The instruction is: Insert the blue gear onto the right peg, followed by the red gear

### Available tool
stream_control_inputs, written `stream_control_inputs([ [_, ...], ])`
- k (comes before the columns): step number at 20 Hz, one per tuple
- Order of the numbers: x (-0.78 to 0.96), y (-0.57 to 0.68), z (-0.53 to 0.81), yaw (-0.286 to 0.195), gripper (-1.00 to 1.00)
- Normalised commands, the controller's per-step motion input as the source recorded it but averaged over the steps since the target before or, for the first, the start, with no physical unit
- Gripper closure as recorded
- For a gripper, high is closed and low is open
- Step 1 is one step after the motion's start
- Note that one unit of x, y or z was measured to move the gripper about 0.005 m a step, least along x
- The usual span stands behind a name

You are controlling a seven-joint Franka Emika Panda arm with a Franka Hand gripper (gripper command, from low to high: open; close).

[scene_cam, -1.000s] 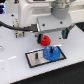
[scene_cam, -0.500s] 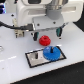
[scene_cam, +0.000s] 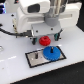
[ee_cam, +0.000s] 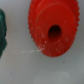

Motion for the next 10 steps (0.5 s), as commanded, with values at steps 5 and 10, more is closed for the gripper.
stream_control_inputs([
  [5,-0.06,0.01,-0.08,0.0,1.0],
  [10,-0.12,0.0,-0.16,0.0,1.0],
])
